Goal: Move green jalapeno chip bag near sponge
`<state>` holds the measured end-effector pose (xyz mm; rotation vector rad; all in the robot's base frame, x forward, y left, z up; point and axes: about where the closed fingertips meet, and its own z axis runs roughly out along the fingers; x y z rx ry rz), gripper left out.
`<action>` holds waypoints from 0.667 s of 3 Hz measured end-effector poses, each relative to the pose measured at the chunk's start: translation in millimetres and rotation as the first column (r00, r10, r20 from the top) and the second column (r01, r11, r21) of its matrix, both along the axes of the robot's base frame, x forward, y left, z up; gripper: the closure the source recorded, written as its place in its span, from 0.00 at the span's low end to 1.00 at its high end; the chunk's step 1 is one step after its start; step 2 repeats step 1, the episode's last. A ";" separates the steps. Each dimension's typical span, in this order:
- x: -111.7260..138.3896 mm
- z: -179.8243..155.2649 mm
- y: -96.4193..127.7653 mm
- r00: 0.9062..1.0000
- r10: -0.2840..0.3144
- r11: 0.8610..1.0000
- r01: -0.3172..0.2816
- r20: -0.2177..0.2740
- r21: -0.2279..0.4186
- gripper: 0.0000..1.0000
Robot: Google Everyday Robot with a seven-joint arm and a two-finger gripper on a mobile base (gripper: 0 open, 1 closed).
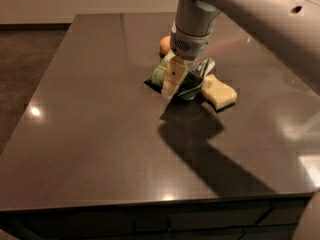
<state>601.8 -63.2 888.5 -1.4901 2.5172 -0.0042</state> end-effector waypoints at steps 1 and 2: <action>0.0 0.0 0.0 1.000 0.000 1.000 0.000 0.000 0.000 0.00; 0.0 0.0 0.0 1.000 0.000 1.000 0.000 0.000 0.000 0.00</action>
Offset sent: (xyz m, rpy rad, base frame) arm 0.0000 0.0000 0.0000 0.0000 0.0000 0.0000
